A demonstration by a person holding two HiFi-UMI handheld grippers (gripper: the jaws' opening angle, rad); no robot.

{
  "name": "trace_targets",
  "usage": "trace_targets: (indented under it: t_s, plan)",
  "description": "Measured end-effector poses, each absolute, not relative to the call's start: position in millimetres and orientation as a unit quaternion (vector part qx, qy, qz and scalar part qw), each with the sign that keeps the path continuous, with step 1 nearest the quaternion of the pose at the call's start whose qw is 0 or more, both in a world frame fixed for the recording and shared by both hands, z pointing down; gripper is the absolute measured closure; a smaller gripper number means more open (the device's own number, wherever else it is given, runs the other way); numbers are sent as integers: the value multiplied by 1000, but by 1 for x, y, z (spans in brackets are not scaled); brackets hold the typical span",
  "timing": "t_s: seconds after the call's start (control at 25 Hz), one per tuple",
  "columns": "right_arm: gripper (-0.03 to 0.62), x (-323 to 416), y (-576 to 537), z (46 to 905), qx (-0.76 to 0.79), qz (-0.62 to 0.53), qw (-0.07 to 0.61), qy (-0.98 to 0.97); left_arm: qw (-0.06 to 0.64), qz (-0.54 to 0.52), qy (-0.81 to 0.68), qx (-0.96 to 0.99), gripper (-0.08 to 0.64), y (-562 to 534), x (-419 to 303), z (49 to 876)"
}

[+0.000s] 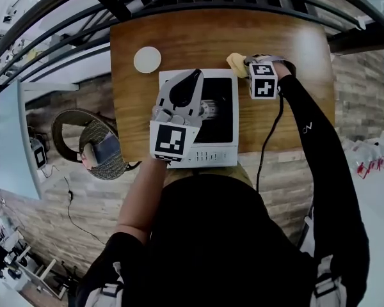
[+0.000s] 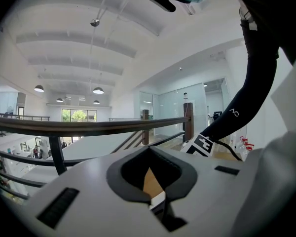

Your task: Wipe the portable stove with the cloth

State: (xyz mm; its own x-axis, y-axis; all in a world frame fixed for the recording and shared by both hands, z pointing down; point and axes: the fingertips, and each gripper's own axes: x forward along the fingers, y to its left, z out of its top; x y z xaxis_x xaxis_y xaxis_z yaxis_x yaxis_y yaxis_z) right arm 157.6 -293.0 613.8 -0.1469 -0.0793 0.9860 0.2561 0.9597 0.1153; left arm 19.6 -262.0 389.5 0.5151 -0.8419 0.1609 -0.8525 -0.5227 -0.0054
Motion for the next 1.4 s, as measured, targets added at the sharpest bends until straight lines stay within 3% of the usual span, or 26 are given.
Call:
trace_targets:
  t_s: [0.4, 1.4]
  plan:
    - [472, 179, -207, 627, -78, -82, 638, -761, 49, 72, -487, 869, 552, -239, 12, 394]
    - [472, 180, 56, 625, 18, 54, 634, -771, 56, 83, -423, 901, 552, -60, 3, 403]
